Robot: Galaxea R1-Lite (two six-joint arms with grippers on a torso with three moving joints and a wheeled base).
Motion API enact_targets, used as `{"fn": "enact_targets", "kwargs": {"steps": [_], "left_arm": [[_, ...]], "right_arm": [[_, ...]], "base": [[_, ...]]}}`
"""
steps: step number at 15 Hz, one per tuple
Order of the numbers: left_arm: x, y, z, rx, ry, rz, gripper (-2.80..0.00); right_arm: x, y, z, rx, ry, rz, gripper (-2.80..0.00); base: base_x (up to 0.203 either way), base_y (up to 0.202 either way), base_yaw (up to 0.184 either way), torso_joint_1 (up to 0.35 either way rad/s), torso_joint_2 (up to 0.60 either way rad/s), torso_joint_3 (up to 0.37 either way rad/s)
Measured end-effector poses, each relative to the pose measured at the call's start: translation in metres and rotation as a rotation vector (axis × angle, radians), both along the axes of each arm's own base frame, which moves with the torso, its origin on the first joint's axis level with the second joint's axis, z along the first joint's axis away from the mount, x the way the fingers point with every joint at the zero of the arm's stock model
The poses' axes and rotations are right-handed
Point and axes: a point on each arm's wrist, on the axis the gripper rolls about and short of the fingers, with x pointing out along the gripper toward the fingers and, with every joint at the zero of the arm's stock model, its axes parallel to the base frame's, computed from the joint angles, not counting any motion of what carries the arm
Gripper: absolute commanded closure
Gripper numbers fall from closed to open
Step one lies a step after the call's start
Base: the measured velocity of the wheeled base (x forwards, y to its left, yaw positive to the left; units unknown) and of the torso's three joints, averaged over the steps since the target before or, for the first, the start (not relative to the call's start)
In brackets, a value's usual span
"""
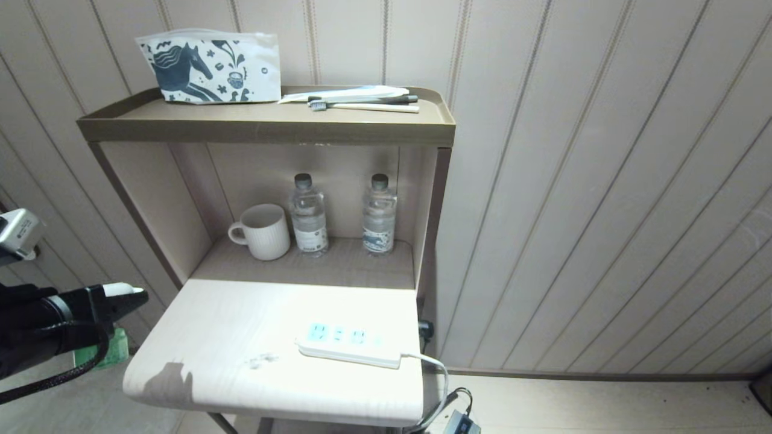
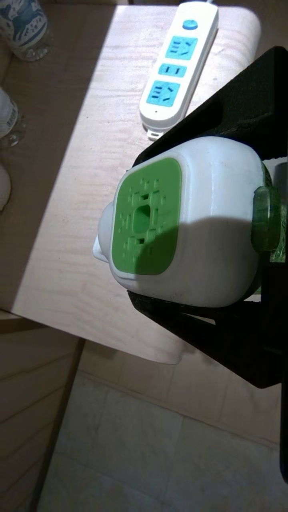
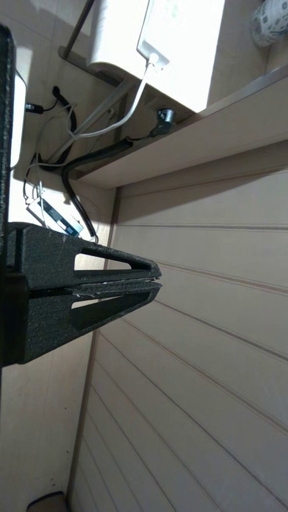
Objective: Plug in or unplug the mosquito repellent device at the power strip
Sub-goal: Place the mosquito repellent liquid on the table
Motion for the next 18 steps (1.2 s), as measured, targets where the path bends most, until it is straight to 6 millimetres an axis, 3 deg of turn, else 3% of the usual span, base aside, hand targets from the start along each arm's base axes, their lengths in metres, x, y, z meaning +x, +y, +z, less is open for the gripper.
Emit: {"fn": "enact_targets", "kwargs": {"steps": [4,7,12,16,18], "left_arm": [[0.003,0.001,-0.001,0.053,-0.088,0.028,0.0],[0.002,0.001,-0.003,0.055,-0.078,0.028,0.0],[0.002,0.001,-0.004,0.056,-0.074,0.028,0.0],[0.002,0.001,-0.004,0.054,-0.075,0.027,0.0],[0.003,0.001,-0.003,0.054,-0.076,0.028,0.0]], "right_arm": [[-0.01,-0.003,-0.015,0.002,0.0,-0.012,0.0],[-0.02,-0.008,-0.03,0.012,-0.013,-0.125,0.0],[-0.046,-0.017,-0.063,0.061,-0.025,-0.435,0.0],[-0.05,-0.014,-0.071,0.075,-0.03,-0.626,0.0],[-0.046,-0.01,-0.084,0.073,0.01,-0.628,0.0]], "base": [[0.0,0.0,0.0,-0.231,0.53,0.294],[0.0,0.0,0.0,-0.164,0.38,0.217],[0.0,0.0,0.0,-0.021,0.06,0.036],[0.0,0.0,0.0,0.0,0.0,0.0],[0.0,0.0,0.0,0.0,0.0,0.0]]}}
